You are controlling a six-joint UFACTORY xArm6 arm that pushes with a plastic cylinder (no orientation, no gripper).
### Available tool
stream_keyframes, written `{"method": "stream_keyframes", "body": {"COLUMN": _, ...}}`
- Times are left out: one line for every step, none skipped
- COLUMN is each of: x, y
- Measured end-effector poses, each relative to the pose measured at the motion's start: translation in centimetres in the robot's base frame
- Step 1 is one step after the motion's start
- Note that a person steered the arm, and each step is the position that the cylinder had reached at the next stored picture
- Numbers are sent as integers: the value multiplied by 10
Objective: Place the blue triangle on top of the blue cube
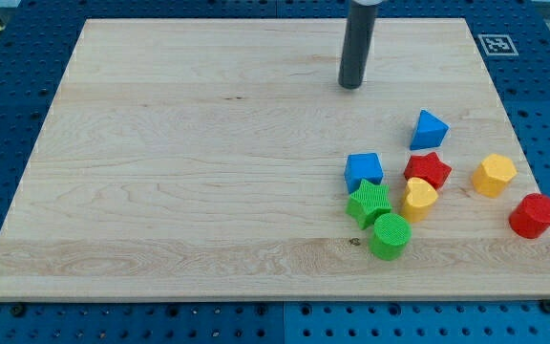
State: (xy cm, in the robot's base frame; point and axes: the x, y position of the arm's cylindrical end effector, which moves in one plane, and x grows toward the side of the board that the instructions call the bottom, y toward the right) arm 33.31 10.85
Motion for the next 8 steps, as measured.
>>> {"method": "stream_keyframes", "body": {"x": 5, "y": 36}}
{"method": "stream_keyframes", "body": {"x": 9, "y": 60}}
{"method": "stream_keyframes", "body": {"x": 26, "y": 93}}
{"method": "stream_keyframes", "body": {"x": 49, "y": 124}}
{"method": "stream_keyframes", "body": {"x": 57, "y": 131}}
{"method": "stream_keyframes", "body": {"x": 57, "y": 130}}
{"method": "stream_keyframes", "body": {"x": 57, "y": 112}}
{"method": "stream_keyframes", "body": {"x": 57, "y": 100}}
